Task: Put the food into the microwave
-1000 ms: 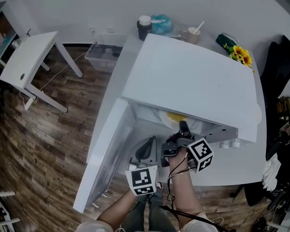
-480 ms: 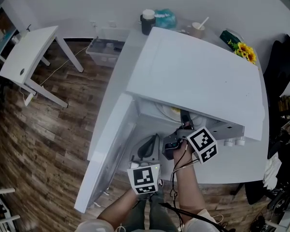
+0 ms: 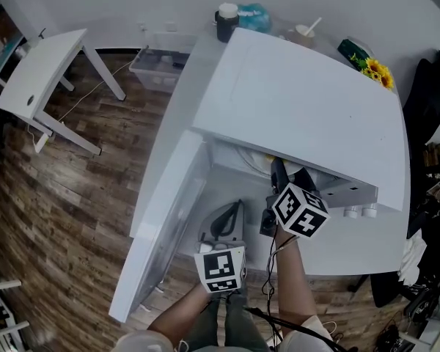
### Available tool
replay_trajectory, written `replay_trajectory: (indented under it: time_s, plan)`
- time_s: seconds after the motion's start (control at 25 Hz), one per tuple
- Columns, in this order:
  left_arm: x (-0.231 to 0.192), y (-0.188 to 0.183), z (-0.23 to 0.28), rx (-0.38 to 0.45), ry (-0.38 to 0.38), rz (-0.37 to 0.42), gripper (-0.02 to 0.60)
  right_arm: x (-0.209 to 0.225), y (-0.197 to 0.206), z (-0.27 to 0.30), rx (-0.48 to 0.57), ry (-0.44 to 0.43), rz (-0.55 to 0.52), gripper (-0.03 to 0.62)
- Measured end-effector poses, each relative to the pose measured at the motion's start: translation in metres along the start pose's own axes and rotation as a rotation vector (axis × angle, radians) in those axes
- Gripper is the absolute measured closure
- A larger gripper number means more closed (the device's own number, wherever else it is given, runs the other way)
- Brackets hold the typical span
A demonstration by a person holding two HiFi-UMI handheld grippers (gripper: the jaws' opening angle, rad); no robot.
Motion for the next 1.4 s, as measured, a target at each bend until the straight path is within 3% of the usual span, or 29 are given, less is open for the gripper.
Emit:
replay_trajectory:
  time_s: [0.2,0.36,0.6,1.0,1.4]
  plan:
    - [0.004,0.005,-0.001,-0.001,0.012,0.011,0.581,-0.006,0.002,0.011,-0.063,-0.015,-0.164,0.349]
    - [0.004,0.010,-0.003,-0.007,0.010,0.015,0.581,-0.005,0.000,0.004,-0.028,0.022,-0.252,0.342]
    - [0.002,0.018,-0.007,-0.016,0.004,-0.006,0.581,0.012,-0.002,0.003,-0.009,0.078,-0.125,0.341]
    - [0.016,0.028,-0.019,-0.029,0.028,-0.004,0.581,0.005,-0.003,0.010,-0.056,0.153,-0.294,0.299]
    - [0.011,0.030,-0.028,-0.026,0.015,-0.018,0.581,0.010,-0.011,-0.013,0.044,0.129,-0.255,0.286]
Point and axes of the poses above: the fingertips, and each gripper's own axes: z forward along the fingers, x to its right, y out of its underside, the point moved 4 cm from there along -z, backward along the fingers, and after that the axes turned 1 degree about x, right-handed, at the moved point
